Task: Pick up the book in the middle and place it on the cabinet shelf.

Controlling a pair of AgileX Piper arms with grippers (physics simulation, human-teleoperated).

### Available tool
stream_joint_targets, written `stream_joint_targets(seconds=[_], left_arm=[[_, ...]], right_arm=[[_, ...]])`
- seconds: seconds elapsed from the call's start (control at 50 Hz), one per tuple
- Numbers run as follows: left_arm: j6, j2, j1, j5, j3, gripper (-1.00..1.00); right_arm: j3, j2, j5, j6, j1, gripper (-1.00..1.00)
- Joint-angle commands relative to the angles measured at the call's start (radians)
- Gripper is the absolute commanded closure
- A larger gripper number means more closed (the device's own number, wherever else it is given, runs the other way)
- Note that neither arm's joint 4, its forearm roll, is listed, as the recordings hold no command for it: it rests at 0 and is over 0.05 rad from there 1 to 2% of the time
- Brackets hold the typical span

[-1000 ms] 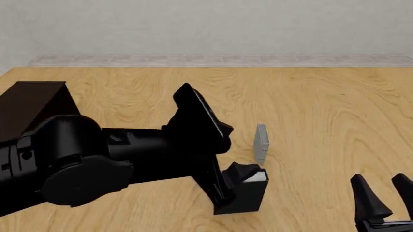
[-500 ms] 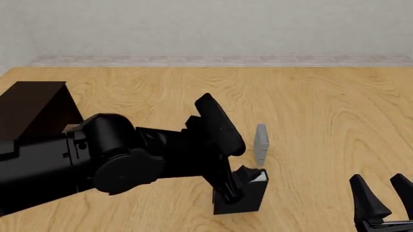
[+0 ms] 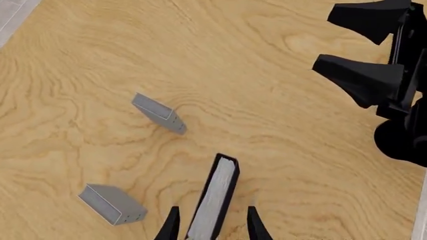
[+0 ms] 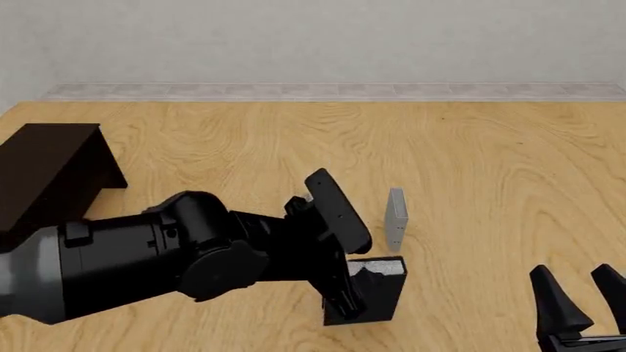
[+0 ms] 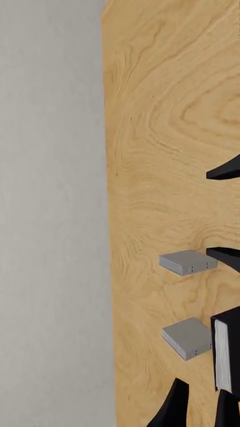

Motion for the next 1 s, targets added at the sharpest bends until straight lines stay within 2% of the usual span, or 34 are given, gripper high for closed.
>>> stream_joint_targets(seconds=[0.02, 0.36, 1.0], left_arm=[[-0.011, 0.023, 0.003, -0.001, 0.014, -1.0], [0.008, 0.062, 0.02, -0.019, 0.069, -1.0], [0.022, 0.1, 0.024, 0.012, 0.069, -1.0]], right_arm=[[0.0, -0.002, 0.004, 0.001, -0.004, -1.0], [0.0, -0.007, -0.013, 0.012, -0.023, -1.0], [0.0, -0.008, -0.007, 0.021, -0.018, -1.0]])
